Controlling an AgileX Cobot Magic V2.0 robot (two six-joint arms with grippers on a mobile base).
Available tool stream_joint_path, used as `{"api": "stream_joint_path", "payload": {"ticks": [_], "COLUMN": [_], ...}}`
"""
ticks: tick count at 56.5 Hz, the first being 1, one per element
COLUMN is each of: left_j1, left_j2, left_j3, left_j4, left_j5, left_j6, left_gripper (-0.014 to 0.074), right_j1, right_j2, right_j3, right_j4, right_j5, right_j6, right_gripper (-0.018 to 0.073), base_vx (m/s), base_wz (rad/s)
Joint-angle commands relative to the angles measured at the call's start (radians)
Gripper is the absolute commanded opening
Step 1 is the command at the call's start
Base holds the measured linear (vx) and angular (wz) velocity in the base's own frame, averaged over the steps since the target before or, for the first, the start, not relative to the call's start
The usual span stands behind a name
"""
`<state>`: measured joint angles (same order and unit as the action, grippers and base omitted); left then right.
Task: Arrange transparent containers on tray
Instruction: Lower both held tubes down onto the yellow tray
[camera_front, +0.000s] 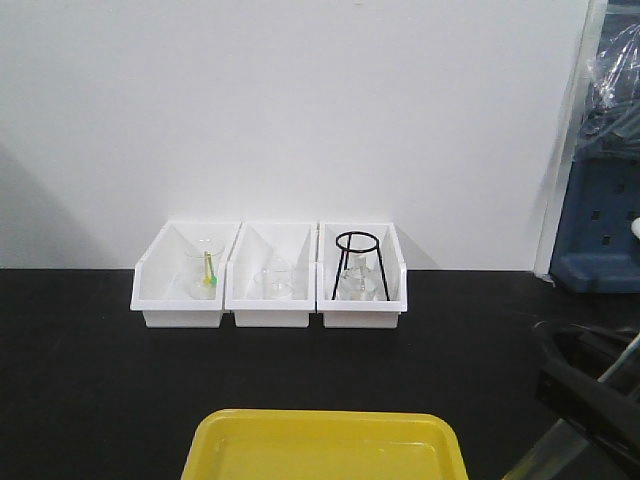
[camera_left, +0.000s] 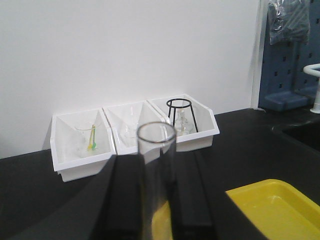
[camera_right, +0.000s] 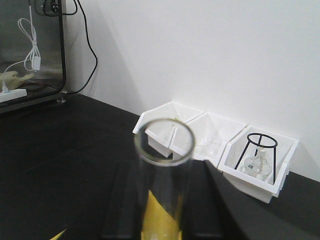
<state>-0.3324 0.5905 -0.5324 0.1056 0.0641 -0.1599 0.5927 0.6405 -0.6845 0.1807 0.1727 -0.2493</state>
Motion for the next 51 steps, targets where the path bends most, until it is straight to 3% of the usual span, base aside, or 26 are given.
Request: {"api": "stream_joint_path", "payload": {"ticks": [1,51], "left_j1": [-0.006,-0.006], "left_j2": [0.003,0.003], "left_j3": [-0.032,-0.032], "left_j4": [-0.010,-0.010], "left_j5": [-0.079,-0.079], "left_j6": [-0.001,-0.001], "left_gripper": [0.0135,0.0135], "right_j1": [-0.004,-0.004], "right_j2": [-0.002,-0.002], "right_j3": [-0.032,-0.032], "right_j4": [-0.004,-0.004], "right_j5": [-0.086,-0.086], "right_j6": [-0.005,-0.005], "right_gripper": [-0.0011,-0.0011], "base_vx": [0.06,0.01], "base_wz": [0.01,0.00]}}
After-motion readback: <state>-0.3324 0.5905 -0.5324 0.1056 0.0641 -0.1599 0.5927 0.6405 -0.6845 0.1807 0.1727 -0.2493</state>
